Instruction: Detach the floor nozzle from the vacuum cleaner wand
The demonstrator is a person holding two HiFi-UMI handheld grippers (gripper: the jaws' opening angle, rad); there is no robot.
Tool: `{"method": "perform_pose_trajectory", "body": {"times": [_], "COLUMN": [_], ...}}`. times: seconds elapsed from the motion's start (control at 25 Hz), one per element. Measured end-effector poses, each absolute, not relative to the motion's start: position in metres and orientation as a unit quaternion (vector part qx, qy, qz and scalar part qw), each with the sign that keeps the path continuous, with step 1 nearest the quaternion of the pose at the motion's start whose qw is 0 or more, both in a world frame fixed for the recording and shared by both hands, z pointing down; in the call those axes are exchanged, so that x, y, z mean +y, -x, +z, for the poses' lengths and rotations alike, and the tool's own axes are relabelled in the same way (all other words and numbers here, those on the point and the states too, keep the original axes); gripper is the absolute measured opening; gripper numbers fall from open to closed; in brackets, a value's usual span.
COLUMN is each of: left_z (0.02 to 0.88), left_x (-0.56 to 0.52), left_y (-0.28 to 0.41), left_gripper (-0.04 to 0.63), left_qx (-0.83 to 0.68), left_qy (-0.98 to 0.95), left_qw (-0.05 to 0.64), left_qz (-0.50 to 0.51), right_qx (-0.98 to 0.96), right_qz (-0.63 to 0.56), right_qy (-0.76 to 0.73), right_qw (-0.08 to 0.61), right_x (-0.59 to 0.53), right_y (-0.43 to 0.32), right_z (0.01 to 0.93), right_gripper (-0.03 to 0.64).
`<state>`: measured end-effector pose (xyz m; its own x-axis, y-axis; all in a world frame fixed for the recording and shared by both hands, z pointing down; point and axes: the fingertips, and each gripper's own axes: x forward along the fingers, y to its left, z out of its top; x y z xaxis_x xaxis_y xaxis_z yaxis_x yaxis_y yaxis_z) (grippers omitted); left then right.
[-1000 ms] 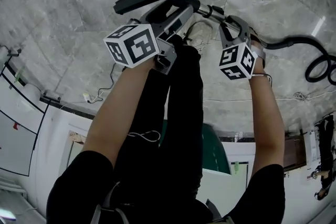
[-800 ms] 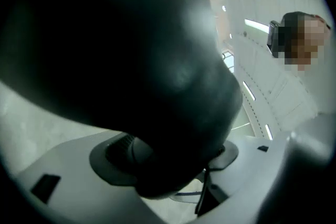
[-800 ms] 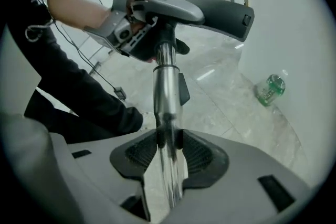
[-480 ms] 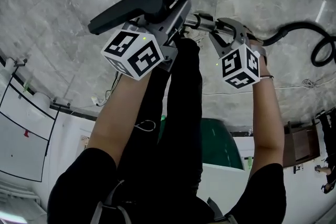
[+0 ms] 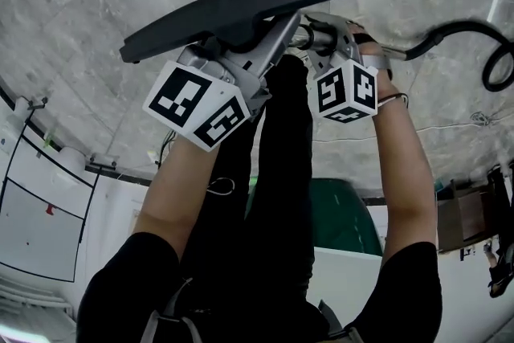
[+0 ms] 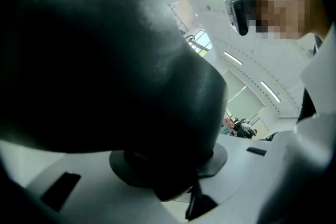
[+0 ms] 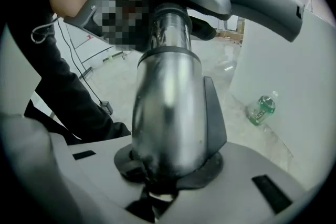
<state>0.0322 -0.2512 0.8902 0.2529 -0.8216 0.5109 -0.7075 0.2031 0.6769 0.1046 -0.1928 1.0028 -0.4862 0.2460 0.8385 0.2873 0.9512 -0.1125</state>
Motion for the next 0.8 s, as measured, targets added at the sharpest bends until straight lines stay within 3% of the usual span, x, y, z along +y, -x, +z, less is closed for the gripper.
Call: {"method": "perform_pose_trajectory", "body": {"times": [0.24,0.36,0.48,0.68,0.8], "left_z": [0.836,0.822,0.835,0.877,0.891], "left_x": [-0.261,-0.262,-0.254,-0.241,-0.235], "left_y": [-0.049,-0.064,-0.057,-0.024,-0.037], "left_gripper": [0.144,0.133,0.133,0.137,0.135], "left_qx": [-0.571,-0.524,-0.515,-0.584,-0.577], "left_qy": [-0.714,-0.749,-0.727,-0.610,-0.615], "left_qw": [0.405,0.406,0.454,0.536,0.537], "left_qz": [-0.017,-0.010,0.000,0.000,0.014], "right_qx": [-0.798,-0.745,-0.784,-0.875,-0.878], "right_qz": [0.121,0.216,0.228,-0.001,0.007], "right_qy": [0.366,0.470,0.401,0.070,0.111], "right_qw": [0.462,0.420,0.416,0.480,0.466], "right_x": [-0.152,-0.132,-0.130,-0.176,-0.165], "right_y": [-0.130,-0.144,-0.131,-0.107,-0.120], "right_z": [0.951,0.924,0.929,0.985,1.004], "right_gripper": [0.095,0.095,0.089,0.071,0.061]}}
